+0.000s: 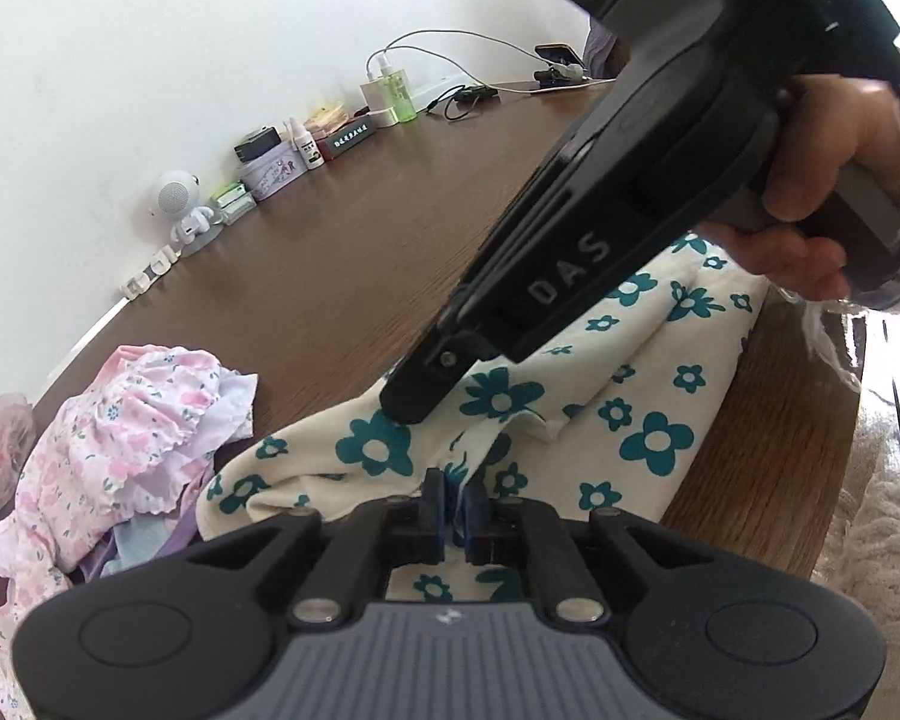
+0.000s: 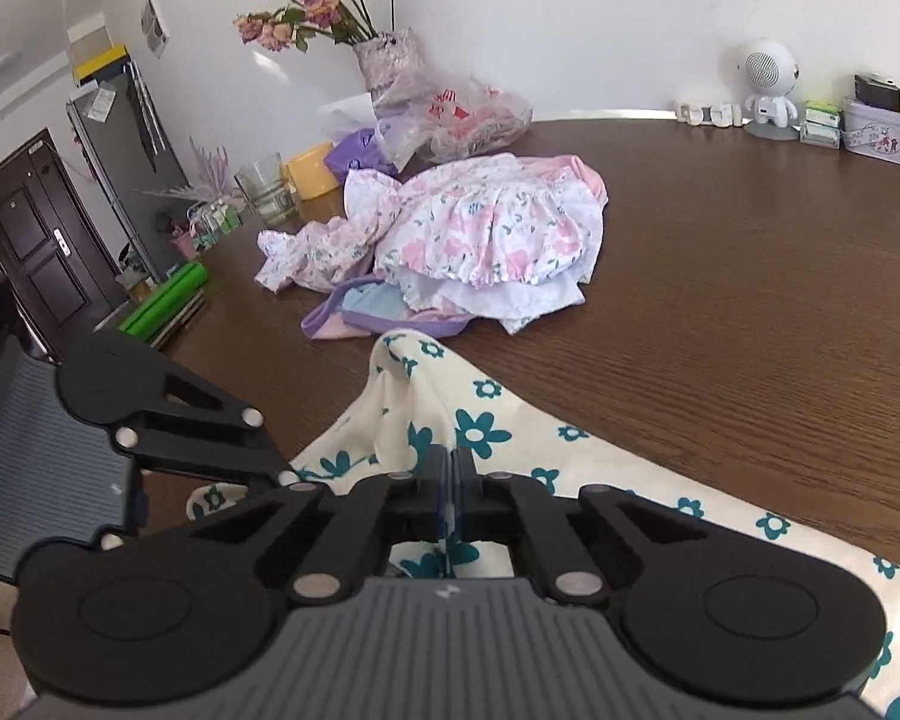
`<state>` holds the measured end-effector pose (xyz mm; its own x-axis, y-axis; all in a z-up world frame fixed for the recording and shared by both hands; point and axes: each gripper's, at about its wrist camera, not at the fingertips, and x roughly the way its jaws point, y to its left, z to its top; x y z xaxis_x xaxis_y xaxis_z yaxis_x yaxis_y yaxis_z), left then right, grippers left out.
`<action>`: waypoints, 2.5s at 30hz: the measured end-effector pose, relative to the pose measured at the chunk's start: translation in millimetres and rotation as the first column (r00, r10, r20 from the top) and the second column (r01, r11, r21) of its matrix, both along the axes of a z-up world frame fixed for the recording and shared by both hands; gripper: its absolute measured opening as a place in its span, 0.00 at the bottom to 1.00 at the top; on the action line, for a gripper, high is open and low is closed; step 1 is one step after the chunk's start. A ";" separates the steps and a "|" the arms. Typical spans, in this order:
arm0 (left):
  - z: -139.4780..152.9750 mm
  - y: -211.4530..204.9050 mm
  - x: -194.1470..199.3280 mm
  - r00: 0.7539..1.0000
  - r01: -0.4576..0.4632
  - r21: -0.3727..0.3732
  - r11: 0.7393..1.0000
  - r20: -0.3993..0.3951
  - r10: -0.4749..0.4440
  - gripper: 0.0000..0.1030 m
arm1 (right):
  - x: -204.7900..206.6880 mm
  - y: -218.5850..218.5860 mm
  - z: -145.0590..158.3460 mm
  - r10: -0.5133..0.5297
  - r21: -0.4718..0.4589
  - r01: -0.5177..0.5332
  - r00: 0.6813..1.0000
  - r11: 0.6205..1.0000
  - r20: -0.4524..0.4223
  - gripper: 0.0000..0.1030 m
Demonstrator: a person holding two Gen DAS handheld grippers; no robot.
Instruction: Fold clothes
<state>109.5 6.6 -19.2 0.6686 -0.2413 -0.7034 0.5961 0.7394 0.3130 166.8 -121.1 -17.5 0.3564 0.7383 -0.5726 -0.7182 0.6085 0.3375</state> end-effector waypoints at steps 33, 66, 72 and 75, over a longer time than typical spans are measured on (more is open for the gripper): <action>11.6 42.6 11.9 0.981 -0.194 -0.183 0.964 -0.053 0.188 0.12 | -28.8 9.4 -16.2 0.060 -0.068 -0.053 0.993 0.996 0.099 0.03; 4.5 72.5 7.3 0.919 -0.361 -0.384 0.850 0.009 0.394 0.16 | -55.4 -110.3 -14.8 -0.220 -0.030 0.224 0.969 0.974 0.116 0.20; 7.6 61.4 18.1 0.908 -0.387 -0.311 0.868 0.035 0.417 0.22 | -25.4 -150.1 9.1 -0.388 -0.071 0.408 0.901 0.910 0.195 0.39; -4.7 71.6 23.2 0.882 -0.451 -0.320 0.833 -0.012 0.472 0.25 | -11.2 -181.5 -1.6 -0.477 -0.101 0.499 0.860 0.861 0.182 0.39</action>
